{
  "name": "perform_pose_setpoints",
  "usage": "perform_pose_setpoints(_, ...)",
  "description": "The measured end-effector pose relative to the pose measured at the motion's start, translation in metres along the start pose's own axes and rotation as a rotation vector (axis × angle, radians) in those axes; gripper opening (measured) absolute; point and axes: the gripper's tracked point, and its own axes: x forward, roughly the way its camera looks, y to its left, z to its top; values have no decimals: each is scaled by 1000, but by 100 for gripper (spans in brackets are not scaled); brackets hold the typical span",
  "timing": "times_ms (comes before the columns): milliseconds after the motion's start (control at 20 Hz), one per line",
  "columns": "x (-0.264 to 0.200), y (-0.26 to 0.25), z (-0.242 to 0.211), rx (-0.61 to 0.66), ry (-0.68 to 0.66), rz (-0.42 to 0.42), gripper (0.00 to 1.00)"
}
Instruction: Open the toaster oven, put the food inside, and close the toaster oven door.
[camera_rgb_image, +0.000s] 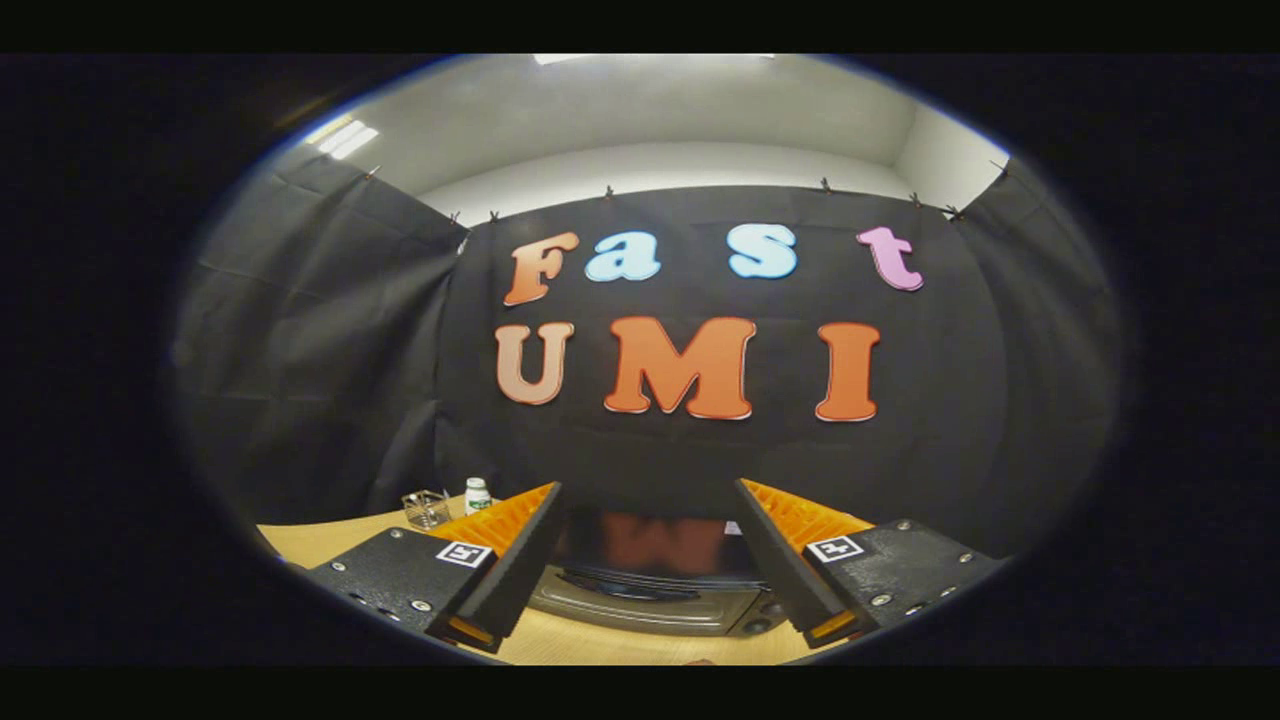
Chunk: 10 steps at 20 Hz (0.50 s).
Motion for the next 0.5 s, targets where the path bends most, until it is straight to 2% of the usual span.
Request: perform_pose_setpoints(500,54,0,-111,18,216,-59,99)
